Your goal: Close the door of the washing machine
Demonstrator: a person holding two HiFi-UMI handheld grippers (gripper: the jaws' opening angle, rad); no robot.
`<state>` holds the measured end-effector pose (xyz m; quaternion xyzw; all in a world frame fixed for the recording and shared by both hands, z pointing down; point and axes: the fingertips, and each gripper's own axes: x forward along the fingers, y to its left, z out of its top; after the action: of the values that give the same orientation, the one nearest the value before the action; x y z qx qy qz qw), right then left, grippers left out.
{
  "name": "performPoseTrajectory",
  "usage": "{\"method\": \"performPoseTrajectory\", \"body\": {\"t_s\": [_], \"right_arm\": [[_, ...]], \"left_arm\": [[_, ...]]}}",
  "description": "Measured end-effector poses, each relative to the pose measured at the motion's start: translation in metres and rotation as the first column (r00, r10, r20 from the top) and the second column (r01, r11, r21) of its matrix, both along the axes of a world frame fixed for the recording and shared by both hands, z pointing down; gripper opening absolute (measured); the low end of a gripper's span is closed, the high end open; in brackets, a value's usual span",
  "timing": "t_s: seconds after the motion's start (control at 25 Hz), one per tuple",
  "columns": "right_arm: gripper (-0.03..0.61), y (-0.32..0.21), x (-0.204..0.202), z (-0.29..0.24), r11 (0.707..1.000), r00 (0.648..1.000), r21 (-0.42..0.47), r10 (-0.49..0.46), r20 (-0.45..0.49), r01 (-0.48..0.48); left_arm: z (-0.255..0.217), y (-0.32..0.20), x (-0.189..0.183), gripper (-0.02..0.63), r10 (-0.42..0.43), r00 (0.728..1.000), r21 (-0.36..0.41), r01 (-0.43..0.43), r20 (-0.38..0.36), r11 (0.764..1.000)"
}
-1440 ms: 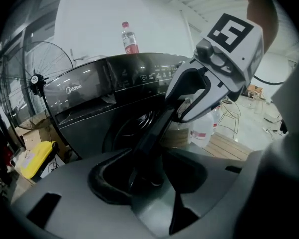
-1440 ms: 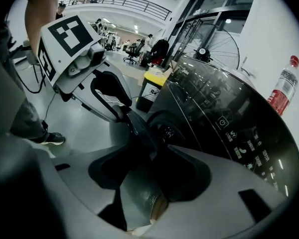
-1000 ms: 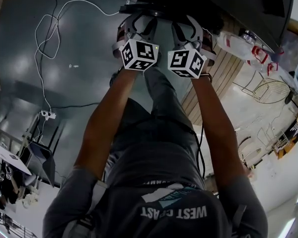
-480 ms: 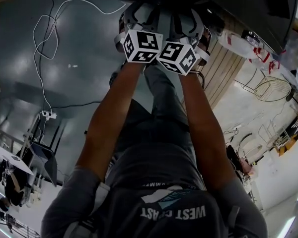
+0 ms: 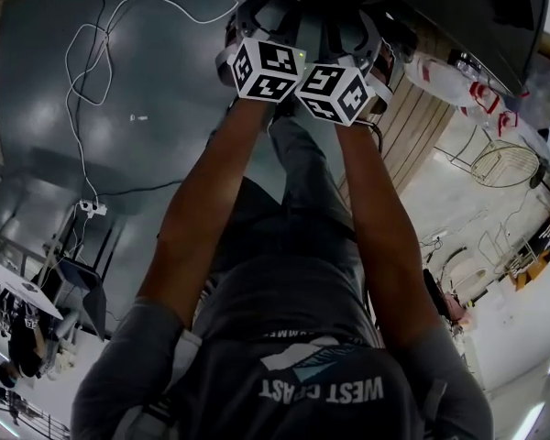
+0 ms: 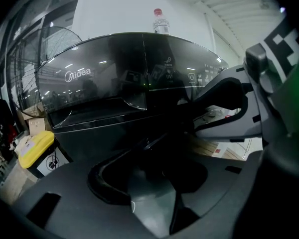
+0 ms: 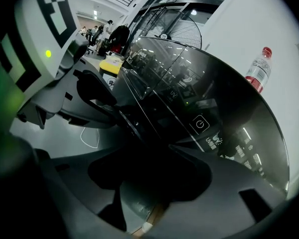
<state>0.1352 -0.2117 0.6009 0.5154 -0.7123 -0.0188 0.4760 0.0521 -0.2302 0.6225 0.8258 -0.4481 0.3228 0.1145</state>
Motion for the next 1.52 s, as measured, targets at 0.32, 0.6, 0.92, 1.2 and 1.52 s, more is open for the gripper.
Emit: {"method": "performPoseTrajectory", "body": {"t_s": [0.32,0.6,0.92,1.2,1.52], "right_arm": [[0.153,0.001,-0.01,-0.039,0.998,0.997,0.022,-0.063,0.045,0.062],[0.057,0.013,-0.039,-0.115,0.994,0.981,0.097,-0.073,0.182,0.056],[0.044,0.038,-0.085,-0.231,0.981,0.941,0.19,-0.099,0.323,0.038],[0.035,0.072,-0.09,-0.317,0.975,0.856,0.221,-0.13,0.5,0.019],[0.031,0.125,-0.114,-0.409,0.965,0.756,0.259,-0.194,0.626,0.033]], "left_arm": [[-0.033,0.007,-0.039,0.133,0.114,0.993,0.02,-0.115,0.038,0.993],[-0.096,0.024,-0.116,0.066,0.12,0.993,0.039,-0.12,0.005,0.992],[-0.201,0.054,-0.202,0.044,0.139,0.99,0.159,-0.133,-0.027,0.978],[-0.284,0.087,-0.242,0.037,0.144,0.988,0.23,-0.126,-0.062,0.965],[-0.377,0.143,-0.289,0.037,0.169,0.972,0.302,-0.114,-0.164,0.947]]}}
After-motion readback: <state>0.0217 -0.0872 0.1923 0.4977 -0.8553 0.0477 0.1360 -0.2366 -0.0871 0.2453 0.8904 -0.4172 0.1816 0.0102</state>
